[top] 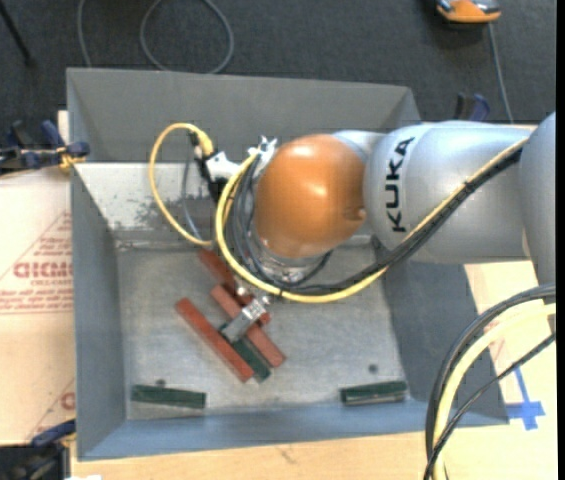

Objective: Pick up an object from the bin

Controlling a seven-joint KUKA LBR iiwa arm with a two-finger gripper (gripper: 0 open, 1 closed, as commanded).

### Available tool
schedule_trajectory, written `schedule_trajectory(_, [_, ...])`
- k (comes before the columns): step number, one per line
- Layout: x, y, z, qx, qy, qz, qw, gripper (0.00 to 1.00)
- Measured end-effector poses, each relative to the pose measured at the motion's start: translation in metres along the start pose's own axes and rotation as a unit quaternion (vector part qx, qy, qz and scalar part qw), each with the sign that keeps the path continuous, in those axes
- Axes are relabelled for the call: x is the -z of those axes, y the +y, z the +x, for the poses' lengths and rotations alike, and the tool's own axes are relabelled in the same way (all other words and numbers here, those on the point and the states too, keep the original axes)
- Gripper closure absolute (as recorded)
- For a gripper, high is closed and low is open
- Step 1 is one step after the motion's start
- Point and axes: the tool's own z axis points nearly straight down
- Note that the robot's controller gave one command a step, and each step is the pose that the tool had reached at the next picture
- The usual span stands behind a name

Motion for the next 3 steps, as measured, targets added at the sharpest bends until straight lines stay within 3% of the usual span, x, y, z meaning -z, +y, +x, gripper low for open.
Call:
schedule_trajectory(1, [0.001, 0.000, 0.000, -0.001, 0.0005, 0.000, 1.0000, 1.00])
schedule_trajectory(2, [0.094, -0.016, 0.044, 0.012, 0.0036, 0.004, 0.9999, 1.00])
schedule_trajectory(3, [0.190, 0.020, 0.062, 0.037, 0.0034, 0.002, 0.9993, 1.00])
